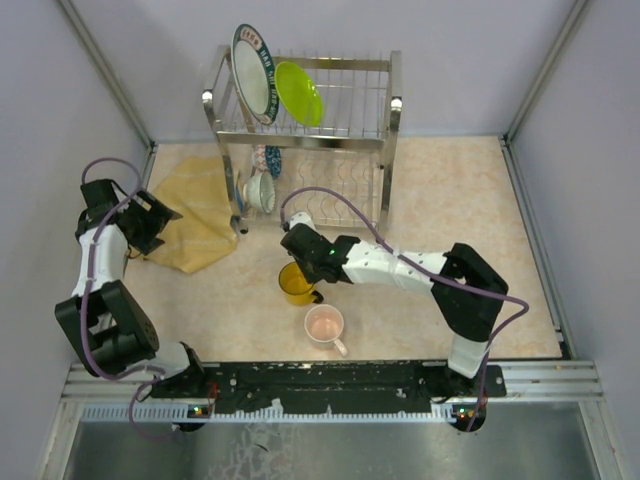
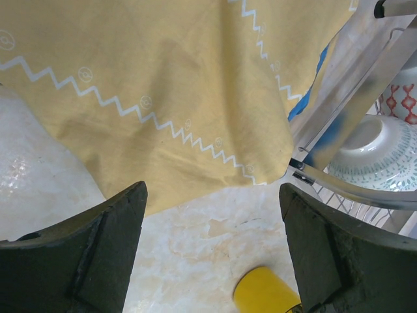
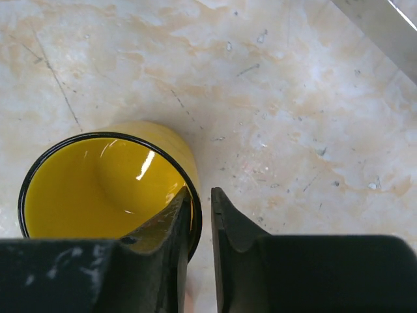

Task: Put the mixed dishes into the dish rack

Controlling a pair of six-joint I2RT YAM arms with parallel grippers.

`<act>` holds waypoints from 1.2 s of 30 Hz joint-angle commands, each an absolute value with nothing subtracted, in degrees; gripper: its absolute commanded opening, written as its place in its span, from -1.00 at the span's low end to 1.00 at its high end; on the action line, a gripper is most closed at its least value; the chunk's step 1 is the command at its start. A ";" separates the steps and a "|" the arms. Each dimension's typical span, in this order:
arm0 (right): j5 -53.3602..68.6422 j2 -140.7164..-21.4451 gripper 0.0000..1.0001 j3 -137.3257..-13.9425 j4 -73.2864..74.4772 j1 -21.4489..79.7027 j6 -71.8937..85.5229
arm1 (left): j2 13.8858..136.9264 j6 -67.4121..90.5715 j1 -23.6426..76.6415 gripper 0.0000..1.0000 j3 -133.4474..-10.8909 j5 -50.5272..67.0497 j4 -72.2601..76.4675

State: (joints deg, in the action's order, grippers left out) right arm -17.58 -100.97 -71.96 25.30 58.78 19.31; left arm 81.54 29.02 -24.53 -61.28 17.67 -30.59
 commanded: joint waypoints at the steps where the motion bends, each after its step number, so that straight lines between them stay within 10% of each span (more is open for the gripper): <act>1: -22.06 -98.06 -0.58 -71.10 25.59 58.71 21.76 | 78.62 29.03 -24.45 0.76 -60.53 18.89 -29.01; 12: -11.53 -95.72 0.33 -72.36 21.09 58.65 8.08 | 77.87 28.50 -24.00 0.75 -59.28 19.73 -28.56; 29: -5.28 -110.59 0.32 -86.36 24.44 58.45 -4.16 | 79.03 26.69 -23.99 0.75 -60.95 18.85 -29.17; 36: -5.44 -111.19 -0.17 -85.84 23.95 58.46 -3.75 | 79.66 26.26 -23.99 0.75 -61.46 18.30 -29.12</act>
State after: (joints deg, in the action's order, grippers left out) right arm -5.28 -111.87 -83.77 25.06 58.70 -3.09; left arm 79.31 27.35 -24.14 -59.92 18.52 -29.63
